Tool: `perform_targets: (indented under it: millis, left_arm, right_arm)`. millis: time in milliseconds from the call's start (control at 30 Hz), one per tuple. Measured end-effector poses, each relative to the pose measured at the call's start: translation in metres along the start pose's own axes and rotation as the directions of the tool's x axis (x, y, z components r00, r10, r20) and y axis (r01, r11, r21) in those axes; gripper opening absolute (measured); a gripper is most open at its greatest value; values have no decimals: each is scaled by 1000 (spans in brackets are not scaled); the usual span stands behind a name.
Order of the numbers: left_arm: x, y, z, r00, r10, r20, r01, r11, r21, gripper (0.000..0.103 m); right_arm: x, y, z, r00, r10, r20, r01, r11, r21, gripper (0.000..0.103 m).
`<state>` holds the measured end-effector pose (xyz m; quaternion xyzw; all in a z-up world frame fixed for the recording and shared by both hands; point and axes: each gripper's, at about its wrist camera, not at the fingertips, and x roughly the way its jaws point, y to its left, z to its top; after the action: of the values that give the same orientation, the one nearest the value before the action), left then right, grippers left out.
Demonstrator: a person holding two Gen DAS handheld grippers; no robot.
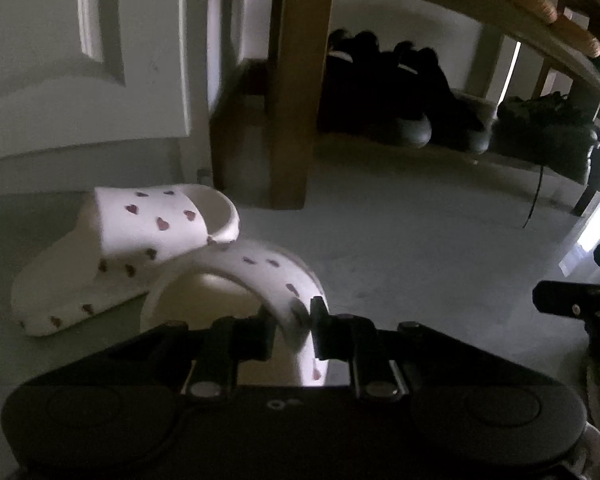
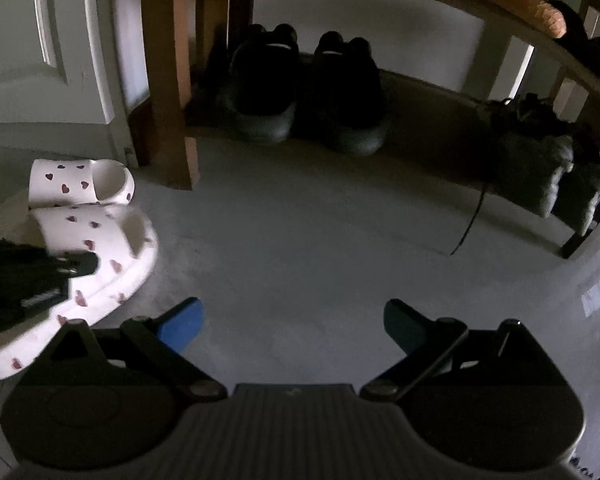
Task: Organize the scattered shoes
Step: 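Carry the heart-print slide with the left gripper and set it down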
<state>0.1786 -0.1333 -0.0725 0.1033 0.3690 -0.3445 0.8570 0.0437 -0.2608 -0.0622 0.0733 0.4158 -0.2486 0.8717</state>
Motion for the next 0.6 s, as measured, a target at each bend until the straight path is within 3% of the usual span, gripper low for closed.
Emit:
perform_targets:
  millis: [133, 300, 400, 600]
  left_arm:
    - [-28, -5, -15, 1000, -5, -3, 5, 1000, 6, 16]
    - [-58, -14, -39, 1000, -13, -6, 13, 1000, -2, 16]
    - [-78, -17, -58, 1000, -4, -8, 3, 996, -86, 16]
    - [-111, -25, -102, 992, 128, 9, -121, 955, -271, 16]
  right_arm:
    - [-6, -5, -6, 1000, 8, 14, -7, 1000, -23, 98]
    - [-22, 0, -26, 995, 95, 14, -94, 992, -79, 98]
    - [-32, 2, -37, 990, 142, 16, -139, 984, -112, 98]
    - [-48, 7, -59, 980, 198, -14, -197, 964, -181, 98]
